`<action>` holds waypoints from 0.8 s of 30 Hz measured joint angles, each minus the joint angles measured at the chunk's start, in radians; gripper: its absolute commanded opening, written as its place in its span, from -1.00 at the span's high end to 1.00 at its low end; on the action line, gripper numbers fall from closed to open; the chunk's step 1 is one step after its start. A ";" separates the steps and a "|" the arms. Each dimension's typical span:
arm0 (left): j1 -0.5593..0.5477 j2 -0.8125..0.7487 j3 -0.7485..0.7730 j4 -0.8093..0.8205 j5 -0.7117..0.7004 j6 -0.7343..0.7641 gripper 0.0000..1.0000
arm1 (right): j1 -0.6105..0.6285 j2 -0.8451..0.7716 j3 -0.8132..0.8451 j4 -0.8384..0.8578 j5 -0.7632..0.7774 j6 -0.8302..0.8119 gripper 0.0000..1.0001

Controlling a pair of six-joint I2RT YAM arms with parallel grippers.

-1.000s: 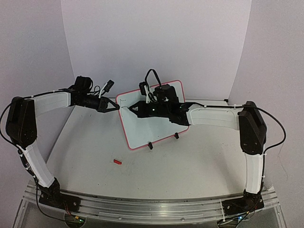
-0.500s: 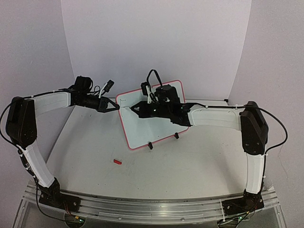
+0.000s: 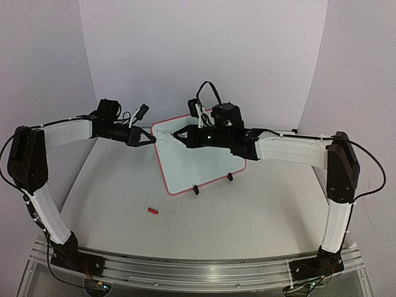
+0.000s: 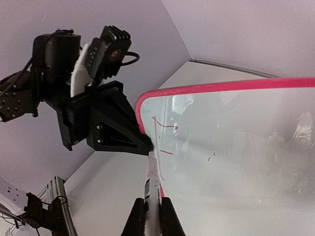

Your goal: Write a sentence on the whiteboard

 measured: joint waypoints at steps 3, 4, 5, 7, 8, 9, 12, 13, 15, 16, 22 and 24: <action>0.000 -0.001 0.000 -0.001 0.000 0.001 1.00 | -0.013 -0.042 -0.008 0.001 -0.049 0.000 1.00; 0.000 -0.001 0.000 -0.001 0.000 0.002 1.00 | -0.018 -0.054 -0.011 0.001 -0.064 0.000 1.00; 0.000 -0.002 0.000 -0.005 -0.001 0.002 1.00 | -0.024 -0.065 -0.016 0.004 -0.077 0.000 1.00; -0.002 -0.003 0.000 -0.007 -0.003 0.004 1.00 | -0.037 -0.082 -0.033 0.007 -0.100 -0.002 1.00; -0.003 -0.004 0.000 -0.008 -0.003 0.006 1.00 | -0.044 -0.088 -0.042 0.008 -0.111 -0.005 1.00; -0.003 -0.004 0.002 -0.010 -0.004 0.008 1.00 | -0.050 -0.089 -0.050 0.008 -0.122 -0.009 1.00; -0.005 -0.004 0.006 -0.017 -0.005 0.011 1.00 | -0.065 -0.089 -0.067 -0.006 -0.139 -0.022 1.00; -0.005 -0.004 0.006 -0.018 -0.005 0.013 1.00 | -0.069 -0.089 -0.067 -0.016 -0.144 -0.024 1.00; -0.005 -0.004 0.006 -0.018 -0.005 0.016 1.00 | -0.078 -0.085 -0.065 -0.029 -0.165 -0.026 1.00; -0.005 -0.004 0.006 -0.019 -0.005 0.017 1.00 | -0.082 -0.081 -0.065 -0.032 -0.177 -0.026 1.00; -0.006 -0.005 0.010 -0.028 -0.005 0.022 1.00 | -0.092 -0.024 -0.038 -0.045 -0.230 -0.026 1.00; -0.007 -0.005 0.012 -0.032 -0.006 0.024 1.00 | -0.092 0.002 -0.025 -0.048 -0.240 -0.026 1.00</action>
